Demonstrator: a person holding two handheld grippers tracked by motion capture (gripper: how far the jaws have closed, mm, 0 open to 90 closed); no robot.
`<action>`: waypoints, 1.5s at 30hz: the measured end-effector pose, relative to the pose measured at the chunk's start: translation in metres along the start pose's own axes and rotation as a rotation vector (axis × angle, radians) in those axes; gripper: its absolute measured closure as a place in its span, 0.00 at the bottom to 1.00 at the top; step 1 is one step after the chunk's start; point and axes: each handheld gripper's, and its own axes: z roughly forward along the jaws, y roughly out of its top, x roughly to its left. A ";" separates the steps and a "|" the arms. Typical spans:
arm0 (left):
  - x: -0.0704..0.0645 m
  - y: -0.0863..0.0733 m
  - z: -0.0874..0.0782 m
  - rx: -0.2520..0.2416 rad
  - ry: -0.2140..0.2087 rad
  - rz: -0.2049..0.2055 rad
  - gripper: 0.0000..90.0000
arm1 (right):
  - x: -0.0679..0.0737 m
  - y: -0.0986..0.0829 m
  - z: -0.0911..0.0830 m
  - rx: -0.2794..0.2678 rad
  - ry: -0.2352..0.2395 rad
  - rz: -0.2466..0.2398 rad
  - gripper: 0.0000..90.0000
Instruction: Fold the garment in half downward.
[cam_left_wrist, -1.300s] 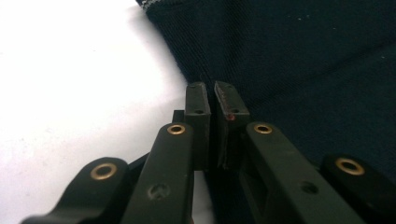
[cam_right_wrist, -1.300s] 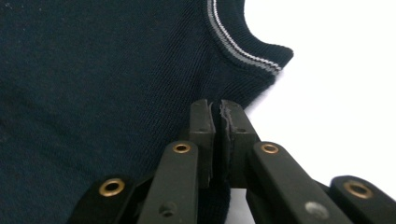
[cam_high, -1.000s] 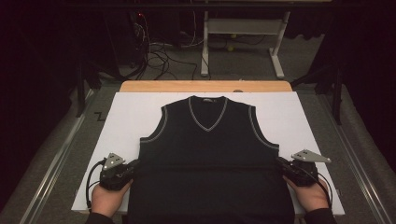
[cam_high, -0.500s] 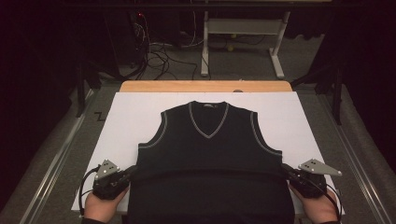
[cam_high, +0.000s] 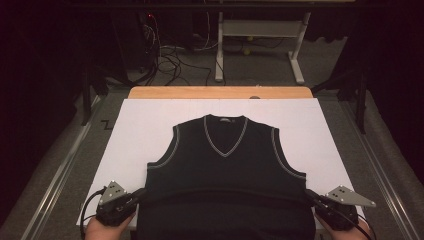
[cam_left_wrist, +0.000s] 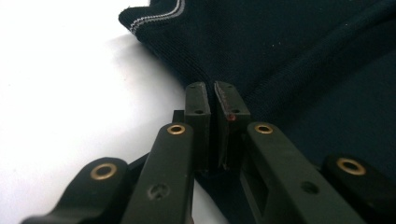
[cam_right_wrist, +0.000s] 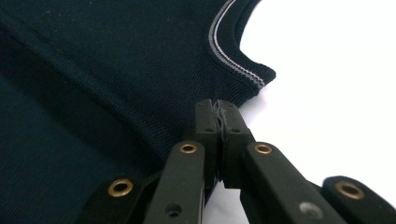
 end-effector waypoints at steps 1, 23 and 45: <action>-0.001 -0.002 -0.001 0.004 -0.001 0.006 0.89 | 0.001 -0.003 -0.003 0.004 0.001 -0.001 0.99; 0.004 -0.008 0.000 0.018 -0.009 -0.038 0.61 | 0.003 -0.013 -0.008 0.008 0.034 0.023 0.78; 0.034 0.025 0.030 -0.147 -0.017 -0.065 0.30 | -0.021 0.027 0.043 -0.145 -0.002 0.106 0.17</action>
